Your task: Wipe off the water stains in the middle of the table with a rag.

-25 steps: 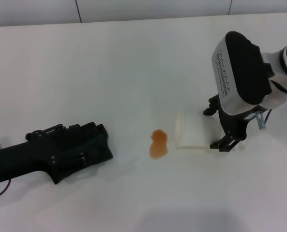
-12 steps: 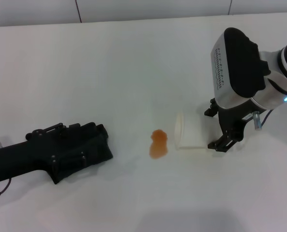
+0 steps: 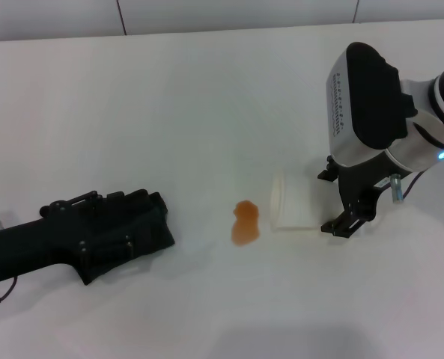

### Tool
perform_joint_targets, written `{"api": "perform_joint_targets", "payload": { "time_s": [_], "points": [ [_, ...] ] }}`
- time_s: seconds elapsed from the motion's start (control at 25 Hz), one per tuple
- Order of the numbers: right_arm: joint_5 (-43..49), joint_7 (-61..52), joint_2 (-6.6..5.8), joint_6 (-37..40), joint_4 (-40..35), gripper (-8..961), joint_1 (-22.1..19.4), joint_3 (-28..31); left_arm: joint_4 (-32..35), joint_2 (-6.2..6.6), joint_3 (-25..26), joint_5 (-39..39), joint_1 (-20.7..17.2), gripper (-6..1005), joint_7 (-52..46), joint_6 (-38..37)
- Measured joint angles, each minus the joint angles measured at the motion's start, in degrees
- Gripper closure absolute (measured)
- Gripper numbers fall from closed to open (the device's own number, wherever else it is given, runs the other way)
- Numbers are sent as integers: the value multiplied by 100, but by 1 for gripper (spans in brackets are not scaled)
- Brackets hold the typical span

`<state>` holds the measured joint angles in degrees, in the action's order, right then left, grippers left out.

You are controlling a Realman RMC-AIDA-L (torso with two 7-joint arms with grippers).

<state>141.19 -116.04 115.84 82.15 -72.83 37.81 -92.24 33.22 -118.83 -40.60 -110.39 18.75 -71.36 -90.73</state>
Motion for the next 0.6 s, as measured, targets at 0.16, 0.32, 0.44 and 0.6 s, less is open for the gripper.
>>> {"api": "perform_joint_targets", "payload": {
  "time_s": [0.16,0.32,0.44,0.6],
  "points": [
    [0,-6,0,-40,6,123,-19,-3,0,-4,0,0,-9,140,0,-3],
    [1,-9,0,-49,6,133,-28,-9,0,-8,0,0,-21,140,0,-6],
    [-3,-10,-3,-45,6,148,-33,-15,0,-9,0,0,-21,140,0,-7],
    [-21,-22,-11,-36,1,167,-34,-54,0,-9,0,0,-20,140,0,-7]
  ]
}}
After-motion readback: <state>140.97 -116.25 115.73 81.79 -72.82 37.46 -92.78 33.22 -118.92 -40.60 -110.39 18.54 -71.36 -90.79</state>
